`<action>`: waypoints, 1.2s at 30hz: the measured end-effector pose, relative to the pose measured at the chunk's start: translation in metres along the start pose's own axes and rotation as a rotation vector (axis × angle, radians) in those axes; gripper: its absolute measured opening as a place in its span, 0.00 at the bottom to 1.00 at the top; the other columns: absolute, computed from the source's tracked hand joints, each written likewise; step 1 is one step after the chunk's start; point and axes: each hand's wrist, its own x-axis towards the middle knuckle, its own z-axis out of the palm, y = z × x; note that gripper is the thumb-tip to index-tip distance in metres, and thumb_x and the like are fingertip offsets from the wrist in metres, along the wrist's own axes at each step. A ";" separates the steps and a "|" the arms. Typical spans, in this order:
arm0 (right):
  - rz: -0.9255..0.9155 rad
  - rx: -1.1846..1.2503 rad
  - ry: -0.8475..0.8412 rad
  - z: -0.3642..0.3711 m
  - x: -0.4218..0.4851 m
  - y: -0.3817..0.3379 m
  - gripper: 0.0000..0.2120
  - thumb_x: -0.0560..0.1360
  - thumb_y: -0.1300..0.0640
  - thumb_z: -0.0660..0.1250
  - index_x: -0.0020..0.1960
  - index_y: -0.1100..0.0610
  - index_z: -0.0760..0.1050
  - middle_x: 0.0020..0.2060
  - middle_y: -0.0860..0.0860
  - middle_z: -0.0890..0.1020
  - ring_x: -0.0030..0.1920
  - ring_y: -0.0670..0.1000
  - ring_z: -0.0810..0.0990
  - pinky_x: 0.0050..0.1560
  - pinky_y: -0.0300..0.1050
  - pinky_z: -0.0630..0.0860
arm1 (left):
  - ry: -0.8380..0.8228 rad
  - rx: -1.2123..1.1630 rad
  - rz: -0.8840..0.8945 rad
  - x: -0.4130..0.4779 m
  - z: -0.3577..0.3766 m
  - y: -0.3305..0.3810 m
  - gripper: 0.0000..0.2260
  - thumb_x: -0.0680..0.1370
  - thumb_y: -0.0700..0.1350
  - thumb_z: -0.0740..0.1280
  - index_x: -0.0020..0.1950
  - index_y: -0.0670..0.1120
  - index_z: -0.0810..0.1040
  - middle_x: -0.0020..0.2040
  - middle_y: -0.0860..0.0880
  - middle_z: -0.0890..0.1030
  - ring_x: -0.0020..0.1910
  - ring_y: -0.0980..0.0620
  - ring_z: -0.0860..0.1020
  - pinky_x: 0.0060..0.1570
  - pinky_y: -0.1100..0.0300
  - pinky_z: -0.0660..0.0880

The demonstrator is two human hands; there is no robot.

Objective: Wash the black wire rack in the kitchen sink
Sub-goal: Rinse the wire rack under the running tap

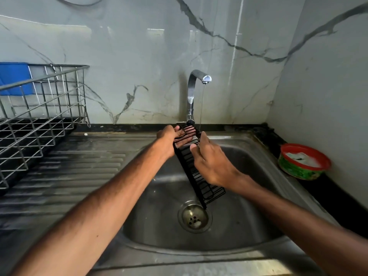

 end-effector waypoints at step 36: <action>0.229 0.408 -0.120 0.013 0.062 0.015 0.50 0.69 0.19 0.36 0.82 0.49 0.41 0.81 0.50 0.44 0.81 0.49 0.43 0.80 0.60 0.42 | -0.089 0.053 -0.015 0.007 -0.014 0.005 0.13 0.84 0.34 0.52 0.54 0.39 0.77 0.37 0.40 0.86 0.35 0.45 0.87 0.30 0.54 0.82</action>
